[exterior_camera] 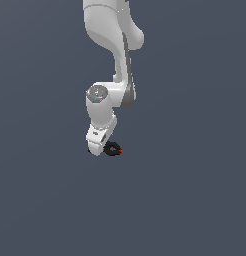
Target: Pick up the object and move it to a goal position.
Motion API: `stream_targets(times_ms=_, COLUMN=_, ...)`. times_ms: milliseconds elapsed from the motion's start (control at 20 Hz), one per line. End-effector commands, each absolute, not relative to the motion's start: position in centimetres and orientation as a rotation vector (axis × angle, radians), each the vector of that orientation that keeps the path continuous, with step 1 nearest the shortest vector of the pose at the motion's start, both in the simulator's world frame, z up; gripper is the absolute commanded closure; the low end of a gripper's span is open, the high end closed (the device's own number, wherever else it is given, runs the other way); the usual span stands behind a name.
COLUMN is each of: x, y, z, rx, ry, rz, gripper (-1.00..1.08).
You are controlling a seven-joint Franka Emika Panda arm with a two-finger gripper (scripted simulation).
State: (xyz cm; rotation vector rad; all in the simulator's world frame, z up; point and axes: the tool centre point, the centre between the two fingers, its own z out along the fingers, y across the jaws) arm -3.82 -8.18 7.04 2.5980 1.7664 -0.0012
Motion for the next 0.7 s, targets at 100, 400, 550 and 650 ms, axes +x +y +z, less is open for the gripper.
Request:
stream_targets(times_ms=100, x=-3.9, y=-8.2, z=6.9, rx=2.583, ry=1.788, rz=0.000, gripper=-0.92)
stream_targets(times_ms=400, x=-3.9, y=-8.2, z=6.1, rx=2.587, ry=1.783, rz=-0.001, gripper=-0.92)
stream_targets(times_ms=550, x=-3.9, y=-8.2, z=4.9, rx=2.585, ry=1.785, rz=0.000, gripper=-0.92)
stream_targets(times_ms=650, x=-4.0, y=-8.2, z=3.8, rx=2.585, ry=1.786, rz=0.000, gripper=-0.92)
